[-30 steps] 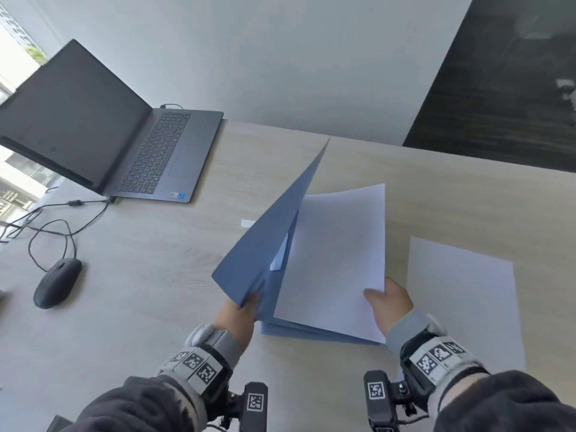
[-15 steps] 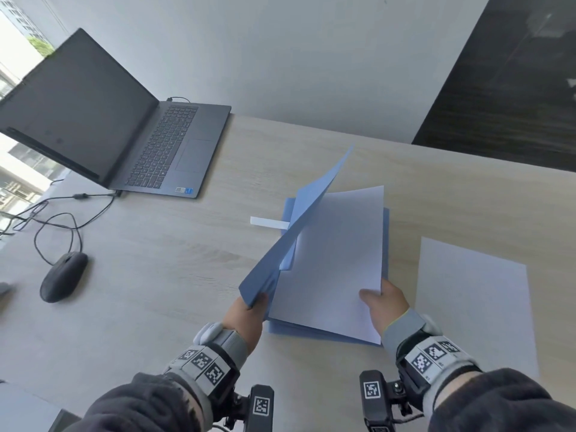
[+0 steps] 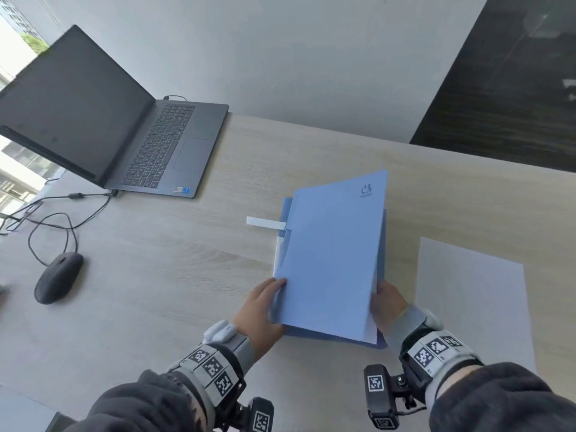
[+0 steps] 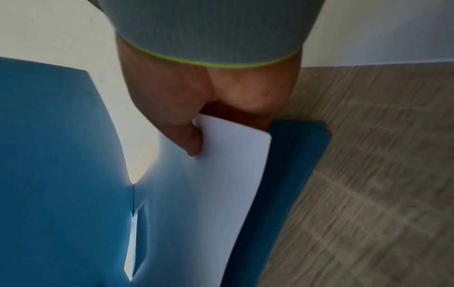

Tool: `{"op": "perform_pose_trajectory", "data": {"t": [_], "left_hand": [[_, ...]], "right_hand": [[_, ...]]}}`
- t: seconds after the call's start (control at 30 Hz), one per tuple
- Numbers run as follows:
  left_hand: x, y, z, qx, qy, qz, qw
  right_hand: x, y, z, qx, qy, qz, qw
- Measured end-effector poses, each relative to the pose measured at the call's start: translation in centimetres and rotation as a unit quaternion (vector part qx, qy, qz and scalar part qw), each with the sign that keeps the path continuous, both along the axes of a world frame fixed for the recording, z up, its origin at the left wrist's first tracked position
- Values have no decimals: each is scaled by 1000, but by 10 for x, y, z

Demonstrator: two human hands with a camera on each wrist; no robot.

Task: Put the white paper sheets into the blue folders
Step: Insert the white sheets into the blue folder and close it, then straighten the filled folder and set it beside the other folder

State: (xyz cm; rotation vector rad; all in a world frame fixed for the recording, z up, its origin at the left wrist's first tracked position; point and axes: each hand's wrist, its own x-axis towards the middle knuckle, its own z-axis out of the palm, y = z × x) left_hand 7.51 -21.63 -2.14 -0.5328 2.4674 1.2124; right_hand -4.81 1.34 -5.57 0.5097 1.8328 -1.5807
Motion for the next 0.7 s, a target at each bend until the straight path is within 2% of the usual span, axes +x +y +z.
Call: {"op": "perform_pose_trajectory", "data": {"t": [0.07, 0.17, 0.2, 0.3, 0.33, 0.37, 0.4, 0.43, 0.5, 0.53, 0.63, 0.7], "left_hand": [[1, 2, -1, -28, -22, -40, 999], [2, 4, -3, -34, -56, -46, 997], [0, 3, -3, -20, -51, -25, 998], [-12, 1, -4, 31, 4, 74, 997], [-16, 0, -4, 39, 13, 115, 993], [-19, -1, -5, 53, 8, 155, 987], [-22, -1, -5, 67, -11, 183, 981], [-24, -1, -6, 79, -35, 200, 976], [-27, -3, -9, 109, -90, 208, 968], [-28, -5, -11, 125, -106, 211, 964], [-27, -11, -22, 163, -124, 233, 951], [-25, -16, -30, 169, -128, 249, 945]], "right_hand": [[-9, 0, -7, -94, -96, -62, 989], [-21, 1, -24, -125, -104, -98, 982], [-23, 3, -26, -171, -123, -86, 974], [-20, 3, -31, -235, -132, -34, 962], [-18, 1, -31, -272, -80, -7, 959], [-20, 2, -33, -348, -26, 9, 937], [-22, 6, -38, -369, 24, 3, 929], [-20, 5, -41, -372, 17, 8, 928], [-26, 3, -47, -328, -107, 39, 938], [-22, 3, -37, -323, -127, 36, 937], [-13, -1, -9, -191, -93, -18, 977], [-10, 1, 2, -115, -102, -55, 987]]}}
